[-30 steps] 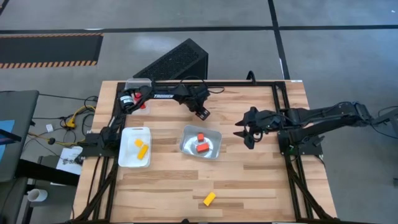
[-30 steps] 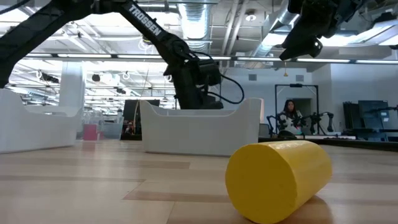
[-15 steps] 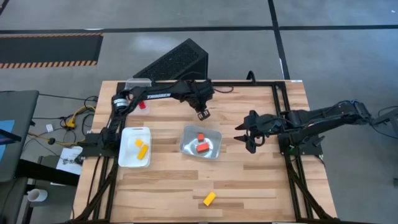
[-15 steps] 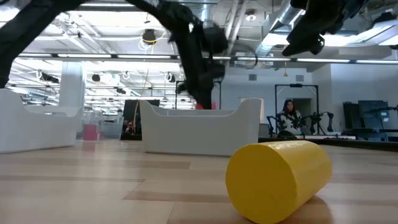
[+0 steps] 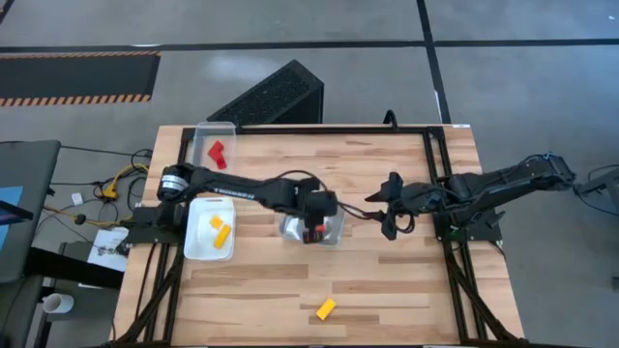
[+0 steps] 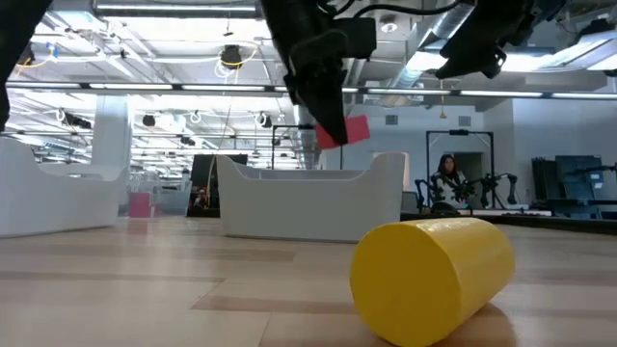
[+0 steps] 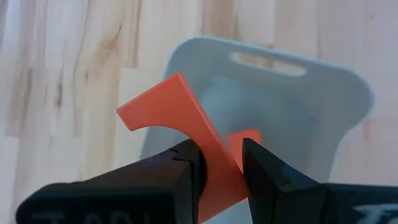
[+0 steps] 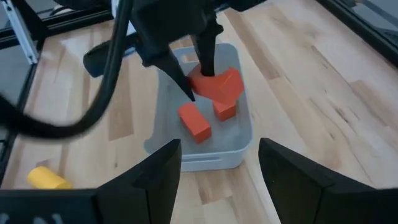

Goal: Sort & place blocks by color
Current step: Put the orange wooden block into the gray bin, then put the yellow wooden block into the white bin

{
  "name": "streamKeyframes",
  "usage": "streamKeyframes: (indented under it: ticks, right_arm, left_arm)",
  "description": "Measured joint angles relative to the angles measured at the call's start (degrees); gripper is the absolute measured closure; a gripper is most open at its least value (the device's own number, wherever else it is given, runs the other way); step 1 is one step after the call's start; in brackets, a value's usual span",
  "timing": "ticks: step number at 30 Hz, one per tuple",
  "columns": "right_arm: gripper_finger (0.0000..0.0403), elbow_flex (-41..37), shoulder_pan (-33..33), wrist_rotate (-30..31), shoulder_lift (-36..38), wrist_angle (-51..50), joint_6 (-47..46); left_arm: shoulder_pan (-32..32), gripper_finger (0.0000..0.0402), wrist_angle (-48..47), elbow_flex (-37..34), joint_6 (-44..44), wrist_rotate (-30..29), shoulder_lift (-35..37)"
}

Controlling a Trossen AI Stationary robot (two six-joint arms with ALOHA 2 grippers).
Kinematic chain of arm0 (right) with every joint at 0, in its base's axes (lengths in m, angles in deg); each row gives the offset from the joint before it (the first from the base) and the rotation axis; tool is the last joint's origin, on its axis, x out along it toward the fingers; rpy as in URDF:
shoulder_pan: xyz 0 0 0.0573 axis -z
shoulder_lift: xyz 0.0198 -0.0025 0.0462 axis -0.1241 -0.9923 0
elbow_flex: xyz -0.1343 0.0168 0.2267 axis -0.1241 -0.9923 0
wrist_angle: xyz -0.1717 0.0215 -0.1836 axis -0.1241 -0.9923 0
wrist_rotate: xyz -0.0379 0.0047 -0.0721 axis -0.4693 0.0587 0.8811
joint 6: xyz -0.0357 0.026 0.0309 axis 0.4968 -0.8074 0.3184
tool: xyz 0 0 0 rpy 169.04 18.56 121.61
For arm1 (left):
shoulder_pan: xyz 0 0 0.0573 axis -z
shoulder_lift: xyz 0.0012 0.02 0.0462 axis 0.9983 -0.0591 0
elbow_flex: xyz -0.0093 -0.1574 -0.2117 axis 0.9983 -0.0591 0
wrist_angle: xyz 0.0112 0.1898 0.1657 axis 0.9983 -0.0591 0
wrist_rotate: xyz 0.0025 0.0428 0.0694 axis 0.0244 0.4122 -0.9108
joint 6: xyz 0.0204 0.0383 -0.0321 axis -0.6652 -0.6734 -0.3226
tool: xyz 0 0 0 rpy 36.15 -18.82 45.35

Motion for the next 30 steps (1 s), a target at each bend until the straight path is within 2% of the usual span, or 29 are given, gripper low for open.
streamKeyframes:
  ticks: [4,12,14,19,22,25,30]
  right_arm:
    - [0.0165,0.0,-1.5,0.8,0.0,0.0,-0.8]
    - [0.0165,0.0,-2.6,1.8,0.0,2.0,-0.8]
    - [0.0165,0.0,-2.6,1.7,0.0,2.5,-0.4]
    - [0.0165,0.0,-2.6,1.6,0.0,4.2,-0.8]
    - [0.0165,0.0,-2.6,1.5,0.0,5.4,-0.8]
    - [0.0165,0.0,-2.6,1.5,0.0,5.7,-0.8]
    - [0.0165,0.0,-2.6,1.5,0.0,5.6,-0.9]
  left_arm:
    - [2.4,0.0345,7.5,-6.8,2.7,0.5,4.4]
    - [2.2,0.0339,22.5,-22.3,5.4,8.0,12.5]
    - [2.3,0.0305,22.7,-23.3,5.4,8.4,12.7]
    - [2.8,0.0176,21.6,-23.4,5.3,6.3,12.6]
    - [2.8,0.0118,21.0,-23.4,4.8,5.8,12.8]
    - [3.1,0.0088,21.4,-23.3,4.7,6.0,13.0]
    - [6.3,0.0083,22.0,-23.3,4.1,5.3,13.1]
